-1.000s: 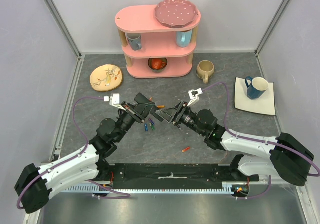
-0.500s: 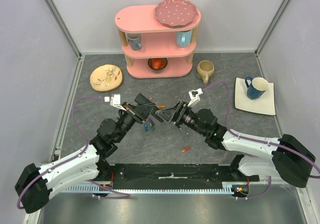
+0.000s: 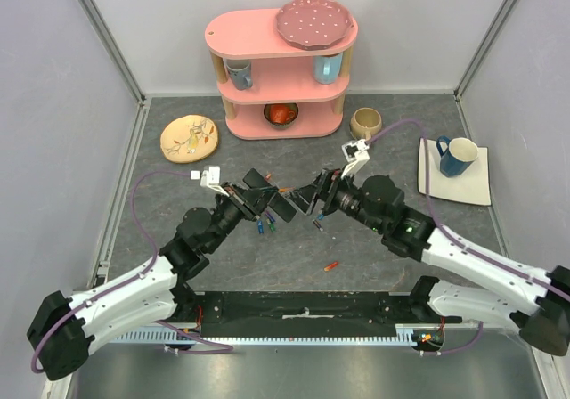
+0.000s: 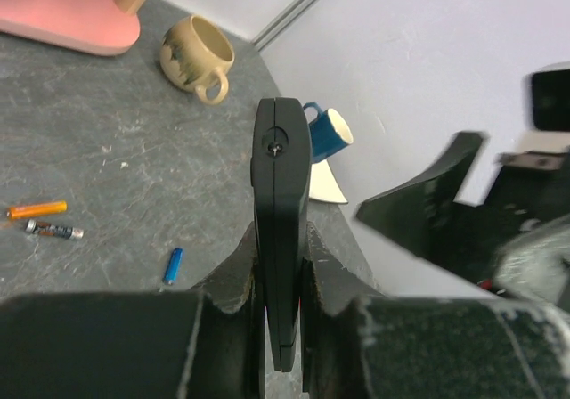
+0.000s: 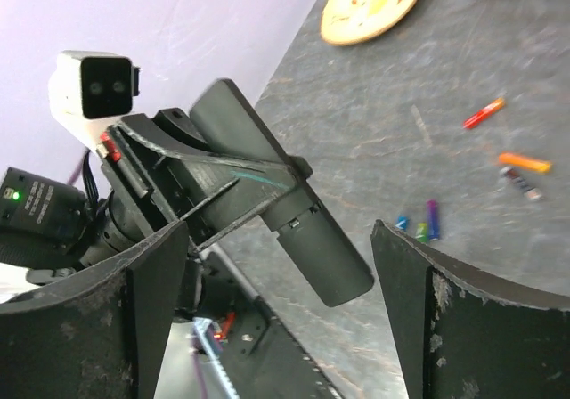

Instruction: Load the batteries into the remote control

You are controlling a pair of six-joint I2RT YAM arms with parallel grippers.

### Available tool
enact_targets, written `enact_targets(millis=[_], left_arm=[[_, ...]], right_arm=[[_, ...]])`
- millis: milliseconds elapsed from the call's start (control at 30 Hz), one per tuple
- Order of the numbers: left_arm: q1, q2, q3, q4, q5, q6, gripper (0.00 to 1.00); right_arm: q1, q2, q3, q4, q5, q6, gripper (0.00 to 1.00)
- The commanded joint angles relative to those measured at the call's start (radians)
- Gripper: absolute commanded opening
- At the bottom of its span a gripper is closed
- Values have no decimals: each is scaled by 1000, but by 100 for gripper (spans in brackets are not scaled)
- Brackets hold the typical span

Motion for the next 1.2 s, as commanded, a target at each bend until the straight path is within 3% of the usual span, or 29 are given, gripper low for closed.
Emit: enact_targets(millis=[0, 100, 200, 467, 933, 1167], left_arm=[[55, 7, 91, -122, 120, -76, 2], [132, 41, 108, -154, 264, -142, 2], [177, 85, 75, -76, 364, -207, 2], [232, 230, 85, 123, 580, -301, 2], [235, 277, 88, 151, 614, -322, 2], [235, 282, 84, 148, 606, -319, 2]], right_arm=[[3, -73, 177, -440, 129, -312, 91], [12, -56, 229, -626, 156, -436, 89], [45, -24, 255, -687, 177, -501, 88], [121, 13, 292, -666, 228, -498, 93], [221, 174, 395, -700, 245, -502, 91], [239, 199, 392, -701, 293, -472, 83]])
